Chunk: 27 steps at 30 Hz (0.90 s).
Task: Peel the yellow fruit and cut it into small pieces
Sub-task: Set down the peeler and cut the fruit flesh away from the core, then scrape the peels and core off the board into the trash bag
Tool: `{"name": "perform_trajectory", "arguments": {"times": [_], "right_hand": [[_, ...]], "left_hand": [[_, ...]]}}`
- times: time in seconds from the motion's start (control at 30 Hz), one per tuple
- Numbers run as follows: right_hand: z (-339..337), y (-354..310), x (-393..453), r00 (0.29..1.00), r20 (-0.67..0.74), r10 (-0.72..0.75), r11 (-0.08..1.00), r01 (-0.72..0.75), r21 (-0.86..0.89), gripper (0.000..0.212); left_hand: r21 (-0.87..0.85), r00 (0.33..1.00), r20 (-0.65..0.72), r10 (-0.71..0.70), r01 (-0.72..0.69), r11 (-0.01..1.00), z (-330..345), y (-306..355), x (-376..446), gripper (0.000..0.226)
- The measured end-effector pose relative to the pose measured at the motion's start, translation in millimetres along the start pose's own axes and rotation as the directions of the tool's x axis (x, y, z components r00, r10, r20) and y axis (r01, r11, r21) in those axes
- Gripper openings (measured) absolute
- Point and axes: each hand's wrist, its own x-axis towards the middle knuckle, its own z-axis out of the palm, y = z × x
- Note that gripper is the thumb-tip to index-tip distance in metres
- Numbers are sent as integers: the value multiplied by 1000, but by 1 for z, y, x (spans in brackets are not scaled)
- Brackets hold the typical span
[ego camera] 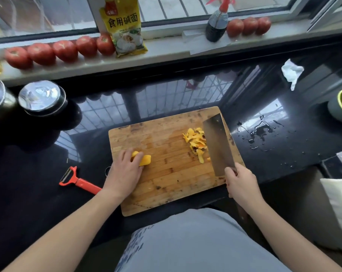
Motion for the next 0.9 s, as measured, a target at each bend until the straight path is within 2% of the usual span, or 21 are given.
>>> {"name": "perform_trajectory", "arguments": {"times": [0.1,0.2,0.27,0.3,0.33,0.4,0.47,0.5,0.57,0.63,0.73,0.8,0.9], "right_hand": [[-8,7,-4,1000,23,14,1000,-13,-13,26],[-12,11,-11,985,167,-52,996,64,-69,26],[-10,9,-13,926,349,-143,961,214,-175,27],[-5,7,-14,872,455,-182,913,321,-251,27],[5,6,-14,811,543,-216,846,433,-311,27],[32,1,-15,705,651,-284,712,609,-349,22],[60,0,-19,611,708,-354,635,713,-298,18],[71,-1,-22,574,730,-372,613,742,-271,17],[80,3,-25,539,749,-385,589,768,-251,17],[74,15,-23,569,726,-387,601,752,-269,21],[46,38,-14,678,634,-373,658,675,-335,20],[22,48,2,756,553,-351,694,606,-389,23],[-12,50,32,838,432,-334,740,517,-431,22]], "left_hand": [[-44,999,22,-34,35,998,-5,6,16,44],[-118,994,86,-71,80,990,-11,9,11,62],[-302,974,57,-219,226,926,-20,9,-5,71],[-428,935,36,-354,335,840,-23,8,-16,69],[-539,862,32,-506,441,718,-27,9,-30,65],[-683,643,54,-764,582,441,-35,18,-57,56],[-735,450,66,-891,626,261,-38,42,-82,49],[-744,389,86,-917,638,201,-38,58,-92,46],[-741,309,138,-941,663,109,-30,88,-108,43],[-738,250,167,-954,673,48,-20,114,-121,43],[-724,212,213,-954,689,-8,-12,144,-132,41],[-721,250,233,-940,693,6,-9,161,-131,40],[-720,371,224,-901,686,104,-3,175,-125,38]]}}
